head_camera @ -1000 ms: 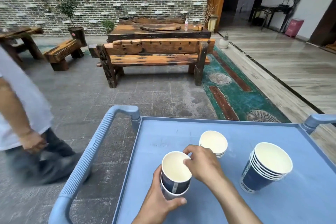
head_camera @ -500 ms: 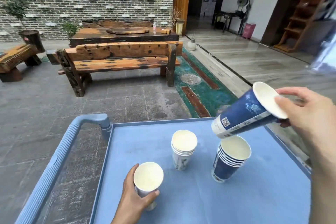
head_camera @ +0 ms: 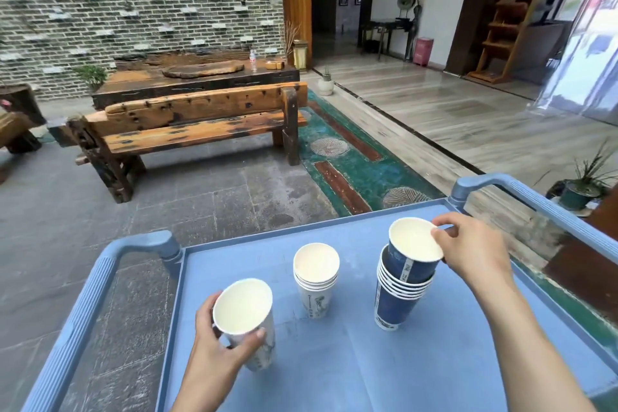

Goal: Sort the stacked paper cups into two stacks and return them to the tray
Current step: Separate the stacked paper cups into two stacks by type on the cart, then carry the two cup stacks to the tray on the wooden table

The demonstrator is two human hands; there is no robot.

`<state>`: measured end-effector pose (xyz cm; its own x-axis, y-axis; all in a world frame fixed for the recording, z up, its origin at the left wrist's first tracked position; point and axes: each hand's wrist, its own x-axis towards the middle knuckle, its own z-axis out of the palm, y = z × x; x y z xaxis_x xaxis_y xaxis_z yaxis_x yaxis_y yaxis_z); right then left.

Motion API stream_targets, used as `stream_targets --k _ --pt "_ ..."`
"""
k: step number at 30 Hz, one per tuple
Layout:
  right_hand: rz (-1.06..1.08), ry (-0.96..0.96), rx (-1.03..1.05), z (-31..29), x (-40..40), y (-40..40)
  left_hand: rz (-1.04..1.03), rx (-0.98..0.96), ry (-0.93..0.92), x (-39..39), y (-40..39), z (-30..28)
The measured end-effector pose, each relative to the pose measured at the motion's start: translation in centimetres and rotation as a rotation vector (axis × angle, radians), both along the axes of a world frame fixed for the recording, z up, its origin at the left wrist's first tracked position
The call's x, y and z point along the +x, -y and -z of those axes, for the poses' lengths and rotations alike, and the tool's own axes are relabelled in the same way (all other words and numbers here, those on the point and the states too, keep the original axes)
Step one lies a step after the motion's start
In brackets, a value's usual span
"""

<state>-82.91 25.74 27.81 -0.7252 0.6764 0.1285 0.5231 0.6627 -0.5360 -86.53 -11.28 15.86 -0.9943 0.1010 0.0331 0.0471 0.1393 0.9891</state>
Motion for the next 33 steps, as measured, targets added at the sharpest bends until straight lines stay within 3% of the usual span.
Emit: stream_targets --k 6,11,25,33 --pt "-0.036 0.072 0.025 3.7 -0.3 0.8 0.043 0.024 -0.197 -2.6 -2.7 -9.9" --pt "-0.05 0.033 0.012 5.1 -0.2 0.9 0.121 -0.043 -0.287 -4.4 -6.8 -12.7" --pt "-0.046 -0.06 -0.04 7.1 0.5 0.7 0.178 -0.144 -0.095 -6.3 -11.8 -4.7" --pt "-0.177 -0.264 -0.529 8.7 2.4 1.1 0.212 -0.125 0.075 -5.6 -11.6 -0.9"
